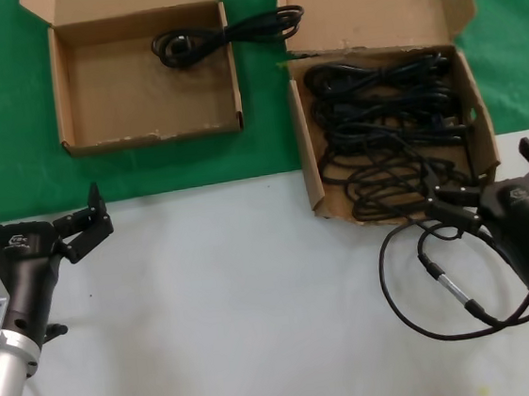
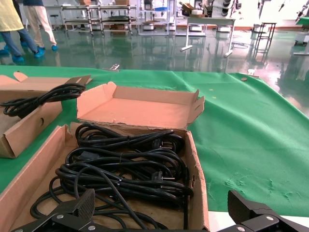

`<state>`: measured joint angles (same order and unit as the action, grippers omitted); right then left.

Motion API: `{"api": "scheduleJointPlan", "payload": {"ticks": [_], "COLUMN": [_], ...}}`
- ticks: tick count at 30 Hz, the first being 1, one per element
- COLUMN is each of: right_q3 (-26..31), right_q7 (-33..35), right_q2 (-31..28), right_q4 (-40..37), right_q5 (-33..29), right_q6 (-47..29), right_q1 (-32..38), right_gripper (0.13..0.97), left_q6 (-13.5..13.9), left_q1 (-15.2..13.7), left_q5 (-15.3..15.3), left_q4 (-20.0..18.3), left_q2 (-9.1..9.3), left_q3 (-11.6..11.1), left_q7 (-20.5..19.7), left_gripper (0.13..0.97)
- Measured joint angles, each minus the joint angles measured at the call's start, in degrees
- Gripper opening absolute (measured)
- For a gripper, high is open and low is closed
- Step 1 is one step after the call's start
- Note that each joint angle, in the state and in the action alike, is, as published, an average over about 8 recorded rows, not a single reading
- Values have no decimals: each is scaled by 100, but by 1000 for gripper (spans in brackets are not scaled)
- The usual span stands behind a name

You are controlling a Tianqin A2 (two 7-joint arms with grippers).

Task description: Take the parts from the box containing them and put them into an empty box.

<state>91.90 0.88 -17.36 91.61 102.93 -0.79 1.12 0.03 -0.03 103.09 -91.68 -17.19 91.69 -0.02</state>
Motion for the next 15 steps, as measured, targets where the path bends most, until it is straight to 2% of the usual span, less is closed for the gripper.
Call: {"api": "scheduleJointPlan", "payload": {"ticks": [15], "right_q3": [0], "right_q7": [0], "right_q2": [0], "right_q4": [0], "right_q5": [0], "right_q6": [0], "right_q1": [0], "right_gripper": [966], "left_q6": [0], "left_q1": [0], "left_q5": [0], "left_q4": [0], "left_q2": [0], "left_q3": [0], "left_q7": [0], "left_gripper": [966]}}
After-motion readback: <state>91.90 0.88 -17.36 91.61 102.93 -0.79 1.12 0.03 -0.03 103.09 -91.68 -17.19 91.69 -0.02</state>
